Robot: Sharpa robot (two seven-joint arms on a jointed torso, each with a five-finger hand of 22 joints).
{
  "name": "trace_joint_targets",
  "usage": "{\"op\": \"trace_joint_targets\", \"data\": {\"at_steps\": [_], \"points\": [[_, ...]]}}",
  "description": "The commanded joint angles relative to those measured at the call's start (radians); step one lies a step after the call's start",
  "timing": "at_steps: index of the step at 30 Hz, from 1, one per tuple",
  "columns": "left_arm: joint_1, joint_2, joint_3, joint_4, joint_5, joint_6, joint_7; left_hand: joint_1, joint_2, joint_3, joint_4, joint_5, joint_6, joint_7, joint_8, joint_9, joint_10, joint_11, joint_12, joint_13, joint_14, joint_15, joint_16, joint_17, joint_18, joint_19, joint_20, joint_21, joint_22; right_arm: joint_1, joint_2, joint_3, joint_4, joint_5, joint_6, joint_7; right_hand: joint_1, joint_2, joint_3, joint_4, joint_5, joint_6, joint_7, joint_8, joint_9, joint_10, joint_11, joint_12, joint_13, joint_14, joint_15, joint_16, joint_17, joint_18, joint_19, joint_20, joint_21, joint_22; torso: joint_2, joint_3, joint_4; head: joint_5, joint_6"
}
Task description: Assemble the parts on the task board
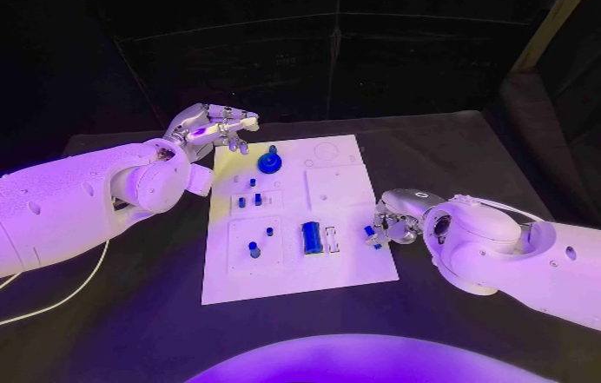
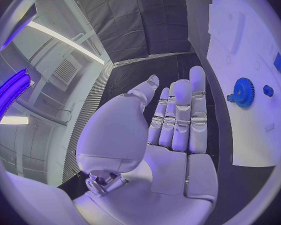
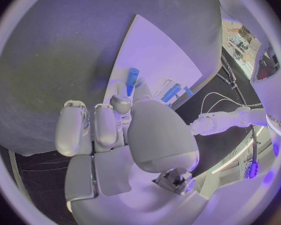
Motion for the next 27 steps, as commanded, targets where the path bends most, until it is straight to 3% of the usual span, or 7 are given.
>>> {"op": "trace_joint_targets", "data": {"at_steps": [1,9,12,15,20,27], "points": [[0.002,0.000,0.001,0.000,0.003,0.008,0.007,-0.002,0.008,-0.007,0.002,0.002,-0.006,-0.001,0.006,-0.001,-0.007,-0.002,0.003,0.001,-0.006,0.001,-0.005,-0.002,0.020,0.006,0.003,-0.005,-0.001,-0.009,0.009,-0.006,-0.010,-0.064,0.049,-0.022,0.036,0.006,0.009,-0.021,0.015,-0.009,0.001,-0.009,0.002,-0.006,-0.003,-0.008,-0.003,0.028,-0.004,-0.008,-0.003,-0.002,-0.003,-0.002,-0.006,-0.001,0.001,-0.0003,0.0001,0.001,-0.001],[0.002,0.000,0.001,0.000,0.003,0.009,0.006,-0.002,0.008,-0.007,0.002,0.002,-0.006,-0.001,0.006,-0.001,-0.007,-0.002,0.003,0.001,-0.006,0.001,-0.005,-0.002,0.020,0.006,0.003,-0.005,-0.001,-0.014,0.023,-0.006,-0.011,-0.089,0.080,-0.035,0.152,0.053,0.095,-0.084,0.045,-0.005,-0.003,-0.027,0.008,-0.020,-0.009,-0.030,-0.012,0.027,-0.009,-0.012,-0.007,-0.003,-0.002,-0.008,-0.006,0.002,0.000,0.0002,-0.0004,0.004,-0.002],[0.002,0.000,0.001,0.000,0.003,0.008,0.004,0.003,0.012,-0.009,0.001,0.002,-0.007,-0.001,0.008,-0.001,-0.009,-0.002,0.006,0.002,-0.006,0.001,-0.004,-0.002,0.021,0.007,0.003,-0.006,-0.003,-0.014,0.025,-0.006,-0.008,-0.085,0.079,-0.040,0.151,0.060,0.127,-0.082,0.106,0.001,-0.004,-0.036,0.008,-0.020,-0.010,-0.035,-0.014,0.028,-0.009,-0.012,-0.004,-0.003,-0.001,-0.008,-0.005,0.003,0.000,0.0004,-0.0007,0.004,-0.002],[0.002,0.000,0.001,0.000,0.003,0.008,0.004,0.007,0.015,-0.008,0.000,0.002,-0.007,-0.001,0.009,-0.001,-0.011,-0.003,0.008,0.003,-0.006,0.001,-0.004,-0.003,0.021,0.007,0.003,-0.007,-0.004,-0.015,0.025,-0.006,-0.005,-0.059,0.070,-0.043,0.131,0.058,0.149,-0.068,0.128,0.004,-0.005,-0.045,0.009,-0.016,-0.010,-0.037,-0.015,0.029,-0.008,-0.011,-0.003,-0.004,0.000,-0.008,-0.004,0.005,0.000,0.0002,-0.0008,0.005,-0.002],[0.002,-0.001,0.001,0.001,0.003,0.008,0.002,0.011,0.018,-0.008,-0.001,0.002,-0.008,-0.002,0.010,-0.002,-0.012,-0.003,0.009,0.003,-0.007,0.001,-0.004,-0.004,0.021,0.008,0.003,-0.008,-0.004,-0.015,0.022,-0.006,0.003,0.014,0.027,-0.043,0.091,0.036,0.204,-0.040,0.155,0.007,-0.004,-0.067,0.008,-0.009,-0.009,-0.036,-0.013,0.031,-0.009,-0.008,0.004,-0.004,0.001,-0.007,-0.003,0.007,0.001,0.0003,-0.0011,0.006,-0.002],[0.002,-0.001,0.001,0.001,0.003,0.009,0.002,0.013,0.019,-0.008,-0.002,0.002,-0.008,-0.002,0.011,-0.002,-0.013,-0.003,0.010,0.003,-0.007,0.000,-0.003,-0.003,0.021,0.008,0.003,-0.008,-0.005,-0.015,0.015,-0.005,0.024,0.045,-0.050,-0.033,0.050,-0.023,0.317,-0.013,0.166,0.016,0.002,-0.101,0.002,-0.006,-0.005,-0.038,-0.009,0.031,-0.005,-0.007,0.006,-0.004,0.002,-0.005,-0.004,0.008,0.000,0.0002,-0.0003,0.007,-0.003]]}}
